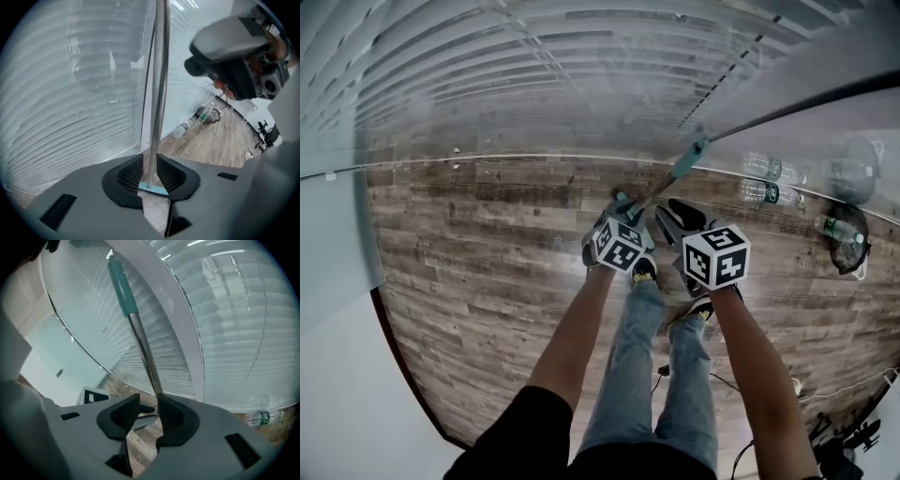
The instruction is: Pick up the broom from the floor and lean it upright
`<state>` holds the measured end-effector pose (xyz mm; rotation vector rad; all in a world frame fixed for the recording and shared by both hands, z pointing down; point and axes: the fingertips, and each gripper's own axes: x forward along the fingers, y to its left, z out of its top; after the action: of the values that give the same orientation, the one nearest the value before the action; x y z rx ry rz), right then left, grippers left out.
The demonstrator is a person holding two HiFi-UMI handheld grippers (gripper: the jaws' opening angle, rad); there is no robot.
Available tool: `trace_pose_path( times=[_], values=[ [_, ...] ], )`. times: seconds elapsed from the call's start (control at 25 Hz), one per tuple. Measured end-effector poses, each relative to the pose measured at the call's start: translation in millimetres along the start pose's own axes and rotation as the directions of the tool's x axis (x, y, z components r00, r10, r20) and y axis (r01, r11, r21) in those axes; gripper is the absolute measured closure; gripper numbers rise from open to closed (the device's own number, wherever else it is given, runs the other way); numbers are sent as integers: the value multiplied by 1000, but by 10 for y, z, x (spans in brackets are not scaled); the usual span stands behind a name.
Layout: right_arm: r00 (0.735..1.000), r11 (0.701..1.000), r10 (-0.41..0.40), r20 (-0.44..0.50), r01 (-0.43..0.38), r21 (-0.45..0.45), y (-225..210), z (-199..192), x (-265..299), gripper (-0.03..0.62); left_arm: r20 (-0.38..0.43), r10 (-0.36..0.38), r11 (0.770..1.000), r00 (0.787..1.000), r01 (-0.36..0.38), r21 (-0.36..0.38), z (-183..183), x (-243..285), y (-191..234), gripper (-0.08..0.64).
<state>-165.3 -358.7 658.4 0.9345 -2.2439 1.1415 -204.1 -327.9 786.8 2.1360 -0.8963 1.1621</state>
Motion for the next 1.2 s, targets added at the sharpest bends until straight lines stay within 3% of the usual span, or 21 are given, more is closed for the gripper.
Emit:
trace_pose_path(
  times=[0.2,0.32,0.4,0.64,0.88,1.2],
  values=[
    [998,997,-24,-54,20,-72,-17,-342,-649,465,20,13,1000,1000,-13,-27,-13,-409,26,472],
    [997,997,-67,-45,65,-45,-121,-489,-1224,465,86,28,993,996,-17,-118,11,-829,-5,472],
    [995,995,-95,-21,95,-27,-176,-487,-1597,465,132,36,987,991,-15,-157,64,-1142,-57,472],
    [984,993,-111,143,115,-20,-101,-127,-2690,467,250,58,989,967,-21,-149,389,-2094,-469,483],
    [928,991,-76,364,109,-72,294,194,-3864,554,456,28,995,889,19,-98,997,-3121,-1474,537],
    [864,975,15,504,98,-197,892,-5,-5309,572,671,-53,994,740,106,-38,1699,-4249,-3047,537]
  ],
)
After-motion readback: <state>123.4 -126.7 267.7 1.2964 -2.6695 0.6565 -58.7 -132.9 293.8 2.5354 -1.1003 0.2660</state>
